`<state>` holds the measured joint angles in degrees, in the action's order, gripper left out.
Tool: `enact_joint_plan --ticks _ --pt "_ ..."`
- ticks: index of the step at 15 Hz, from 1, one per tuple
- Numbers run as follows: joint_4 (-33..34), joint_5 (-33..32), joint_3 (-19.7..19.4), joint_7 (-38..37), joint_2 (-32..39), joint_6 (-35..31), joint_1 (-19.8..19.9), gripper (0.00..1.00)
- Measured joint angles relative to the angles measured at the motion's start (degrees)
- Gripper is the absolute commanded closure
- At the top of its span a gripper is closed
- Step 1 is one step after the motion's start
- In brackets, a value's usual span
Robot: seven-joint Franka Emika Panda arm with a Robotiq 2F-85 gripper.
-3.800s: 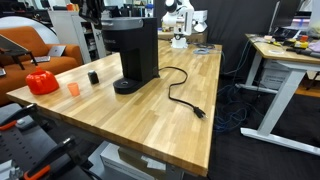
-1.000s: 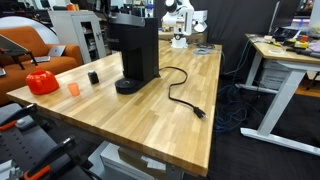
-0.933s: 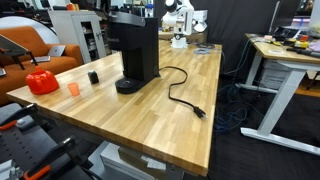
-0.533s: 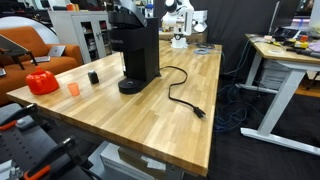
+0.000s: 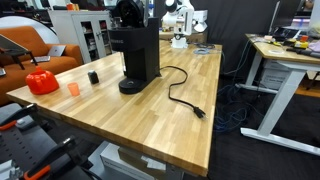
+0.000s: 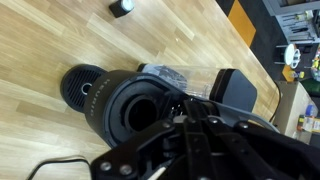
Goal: Open the lid of the object
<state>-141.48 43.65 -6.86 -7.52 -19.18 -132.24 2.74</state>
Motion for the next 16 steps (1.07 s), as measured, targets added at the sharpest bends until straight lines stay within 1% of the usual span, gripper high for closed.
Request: enact_joint_plan --ticks 5,12,13,14,15,16 --pt "1.07 0.21 -0.64 0.41 -1.71 1.82 0.03 1.00" --pt "1.84 0.21 -3.85 0.41 -9.41 10.77 1.74 1.00" --pt "1.80 0.22 -4.17 0.41 -10.04 12.41 1.92 0.74" --pt "1.75 0.22 -4.49 0.41 -10.55 14.03 2.14 0.73" --pt "1.72 0.22 -4.82 0.41 -10.92 15.52 2.35 0.93" --pt "1.71 0.22 -5.10 0.39 -11.26 16.99 2.71 0.86"
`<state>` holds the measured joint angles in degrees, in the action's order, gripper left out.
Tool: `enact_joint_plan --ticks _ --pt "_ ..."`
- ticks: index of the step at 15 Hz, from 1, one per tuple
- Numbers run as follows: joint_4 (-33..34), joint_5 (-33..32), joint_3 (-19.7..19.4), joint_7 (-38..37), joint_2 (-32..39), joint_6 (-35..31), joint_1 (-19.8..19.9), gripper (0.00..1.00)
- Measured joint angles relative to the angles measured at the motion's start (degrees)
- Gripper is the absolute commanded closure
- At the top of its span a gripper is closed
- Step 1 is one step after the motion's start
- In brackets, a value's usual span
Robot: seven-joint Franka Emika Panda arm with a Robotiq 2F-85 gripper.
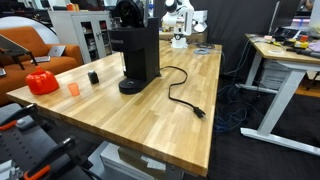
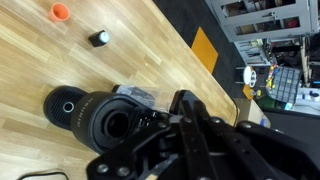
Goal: Open the lid of the object
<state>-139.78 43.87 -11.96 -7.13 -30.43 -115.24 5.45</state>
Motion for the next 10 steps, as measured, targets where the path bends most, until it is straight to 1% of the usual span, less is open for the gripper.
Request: enact_joint_plan --ticks 2,10 --pt "-0.01 0.00 -0.35 0.00 -0.45 1.50 0.46 0.74" --pt "-0.07 0.01 -0.35 -0.01 -0.52 1.70 0.48 0.73"
